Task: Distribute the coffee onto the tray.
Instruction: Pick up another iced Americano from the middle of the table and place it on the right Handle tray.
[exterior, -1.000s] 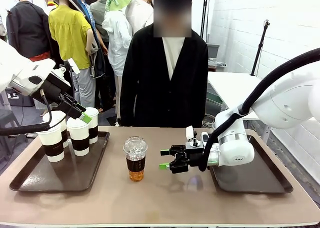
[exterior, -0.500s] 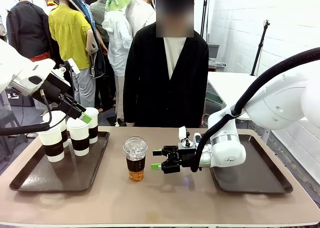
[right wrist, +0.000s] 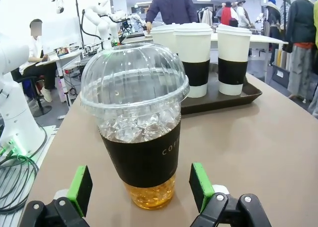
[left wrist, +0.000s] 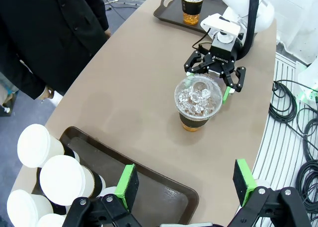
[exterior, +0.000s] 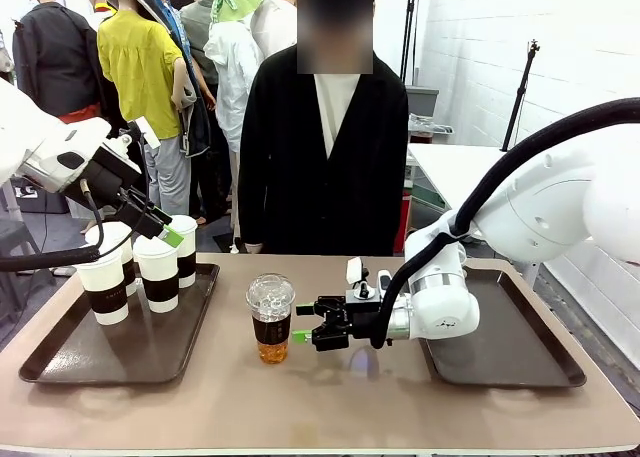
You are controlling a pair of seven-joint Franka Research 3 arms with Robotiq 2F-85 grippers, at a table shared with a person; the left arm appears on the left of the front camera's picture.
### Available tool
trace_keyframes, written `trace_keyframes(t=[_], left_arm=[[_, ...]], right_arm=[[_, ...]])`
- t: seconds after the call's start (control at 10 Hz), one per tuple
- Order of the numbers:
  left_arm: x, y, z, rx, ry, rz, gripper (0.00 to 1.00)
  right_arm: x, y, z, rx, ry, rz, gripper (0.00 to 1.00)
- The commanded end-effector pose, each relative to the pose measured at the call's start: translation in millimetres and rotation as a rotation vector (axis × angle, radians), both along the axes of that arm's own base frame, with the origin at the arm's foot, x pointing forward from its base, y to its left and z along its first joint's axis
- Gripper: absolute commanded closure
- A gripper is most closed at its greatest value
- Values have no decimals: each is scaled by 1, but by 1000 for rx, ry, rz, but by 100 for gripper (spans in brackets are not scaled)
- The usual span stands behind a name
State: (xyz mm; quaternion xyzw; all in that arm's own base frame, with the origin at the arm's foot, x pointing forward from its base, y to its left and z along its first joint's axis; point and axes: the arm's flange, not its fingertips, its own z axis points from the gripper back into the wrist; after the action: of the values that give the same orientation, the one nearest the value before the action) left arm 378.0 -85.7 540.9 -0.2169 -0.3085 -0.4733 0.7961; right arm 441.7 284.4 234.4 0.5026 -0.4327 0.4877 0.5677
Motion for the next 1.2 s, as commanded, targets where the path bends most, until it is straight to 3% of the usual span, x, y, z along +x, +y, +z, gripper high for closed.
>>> trace_keyframes(t=[0.0,1.1], left_arm=[[1,1,-1,-20,-6,-20,0],[1,1,-1,-20,-6,-20,0]], right_arm=[[3,15,-6,3,-18,-24,0],[11,54,-9,11,7,70,0]])
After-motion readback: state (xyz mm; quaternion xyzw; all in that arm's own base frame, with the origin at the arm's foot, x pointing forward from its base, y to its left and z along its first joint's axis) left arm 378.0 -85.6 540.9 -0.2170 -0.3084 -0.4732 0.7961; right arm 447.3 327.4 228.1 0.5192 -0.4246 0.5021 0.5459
